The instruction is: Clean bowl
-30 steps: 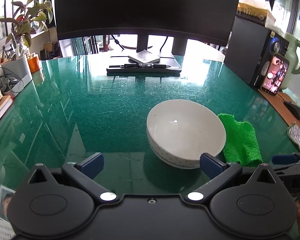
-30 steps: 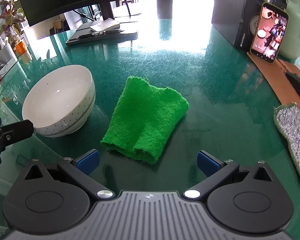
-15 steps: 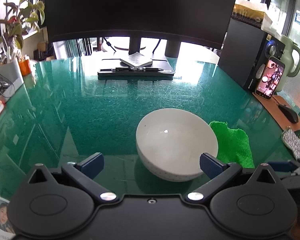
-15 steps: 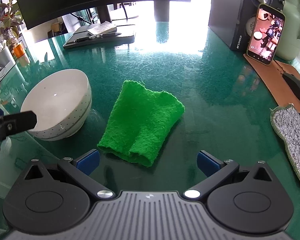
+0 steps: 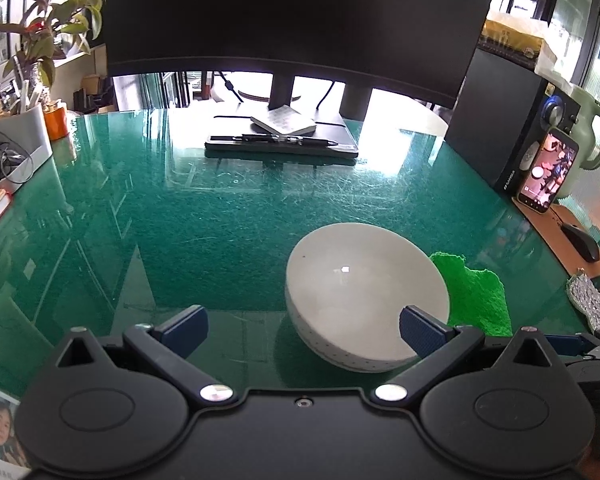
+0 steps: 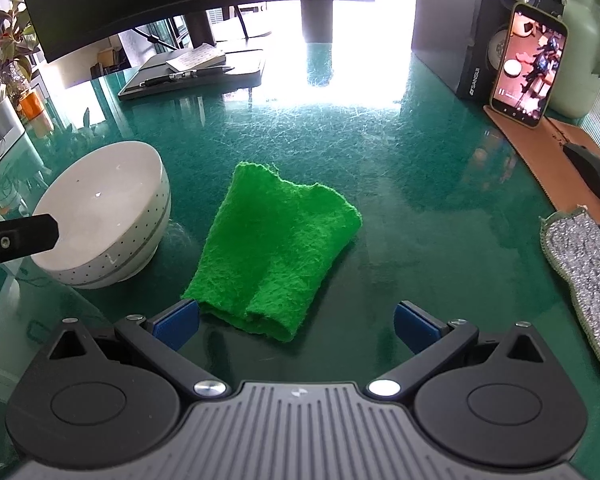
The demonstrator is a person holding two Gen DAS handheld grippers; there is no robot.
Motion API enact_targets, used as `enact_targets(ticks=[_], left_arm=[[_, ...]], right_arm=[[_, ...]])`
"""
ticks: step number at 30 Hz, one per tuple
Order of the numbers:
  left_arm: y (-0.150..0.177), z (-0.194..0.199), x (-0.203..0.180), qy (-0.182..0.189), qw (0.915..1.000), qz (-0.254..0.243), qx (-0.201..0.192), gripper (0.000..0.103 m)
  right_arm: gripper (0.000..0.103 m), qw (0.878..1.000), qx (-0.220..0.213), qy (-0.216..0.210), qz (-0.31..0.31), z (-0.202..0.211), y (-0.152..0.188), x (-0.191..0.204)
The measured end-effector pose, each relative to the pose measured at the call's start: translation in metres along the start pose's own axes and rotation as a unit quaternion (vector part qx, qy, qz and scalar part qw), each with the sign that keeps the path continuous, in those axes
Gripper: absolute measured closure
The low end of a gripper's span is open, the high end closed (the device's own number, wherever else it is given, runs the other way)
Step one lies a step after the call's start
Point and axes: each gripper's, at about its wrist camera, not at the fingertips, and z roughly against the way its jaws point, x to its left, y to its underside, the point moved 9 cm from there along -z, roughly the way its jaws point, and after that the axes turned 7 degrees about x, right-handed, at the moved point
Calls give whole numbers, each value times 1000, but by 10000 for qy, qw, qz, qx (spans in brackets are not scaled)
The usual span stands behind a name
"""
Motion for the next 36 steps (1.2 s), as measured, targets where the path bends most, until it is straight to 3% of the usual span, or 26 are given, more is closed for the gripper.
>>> enact_targets(ticks=[7,21,36], left_arm=[[-1,1,12,-44,9997,219,-101,0],[13,-3,36,84,9986,429,-313,0],[5,25,45,347,9955,515,-710,0]], right_arm=[[0,9998,-115,130,-104,-8,-4,-4],[0,9906,-1206,580,-300,-17,-12,-13],[0,9903,-1202,611,-323,-20,-14,-14]])
